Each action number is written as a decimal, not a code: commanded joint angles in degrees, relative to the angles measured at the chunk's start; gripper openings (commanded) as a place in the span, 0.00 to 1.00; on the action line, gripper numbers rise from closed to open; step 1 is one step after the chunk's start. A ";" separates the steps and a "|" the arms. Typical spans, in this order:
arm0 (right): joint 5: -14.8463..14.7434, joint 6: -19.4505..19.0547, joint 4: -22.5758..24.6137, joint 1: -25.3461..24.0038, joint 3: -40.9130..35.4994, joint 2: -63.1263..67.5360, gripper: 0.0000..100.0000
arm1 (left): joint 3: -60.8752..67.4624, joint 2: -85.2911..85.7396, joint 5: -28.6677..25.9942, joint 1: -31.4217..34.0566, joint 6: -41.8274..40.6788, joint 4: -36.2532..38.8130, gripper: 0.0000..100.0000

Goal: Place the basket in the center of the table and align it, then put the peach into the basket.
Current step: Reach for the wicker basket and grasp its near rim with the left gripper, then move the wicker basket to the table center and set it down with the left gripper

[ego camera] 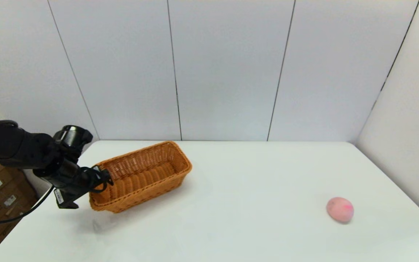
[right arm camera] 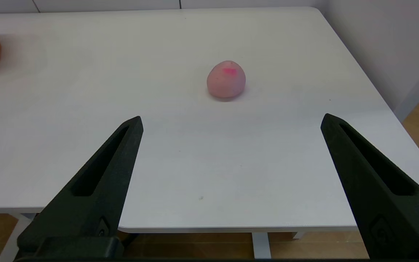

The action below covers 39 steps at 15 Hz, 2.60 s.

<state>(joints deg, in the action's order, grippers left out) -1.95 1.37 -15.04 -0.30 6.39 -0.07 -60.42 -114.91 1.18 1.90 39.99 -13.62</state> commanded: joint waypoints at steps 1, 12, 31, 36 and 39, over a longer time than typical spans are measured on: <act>-0.07 -0.05 -0.07 -0.05 -0.06 -0.01 1.00 | -0.40 -4.71 -2.33 0.30 0.18 -0.09 0.00; -0.07 -0.13 -0.07 -0.05 -0.06 -0.01 1.00 | -2.95 -0.14 -18.94 2.23 -0.08 -3.96 0.00; 0.28 -0.66 -0.25 -0.05 -0.06 -0.01 1.00 | -17.02 -7.35 -19.20 -36.00 -1.58 -12.31 0.00; 0.28 -0.75 -0.34 -0.05 -0.06 -0.01 1.00 | -16.75 -8.75 -19.11 -34.33 -1.66 -12.40 0.00; 0.37 -0.84 -0.43 -0.05 -0.06 -0.01 1.00 | -17.02 -8.84 -18.23 -34.33 -1.31 -12.22 1.00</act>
<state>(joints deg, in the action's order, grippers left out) -1.57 0.55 -15.48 -0.33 6.33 -0.07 -77.18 -123.52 -17.30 -32.57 38.30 -25.75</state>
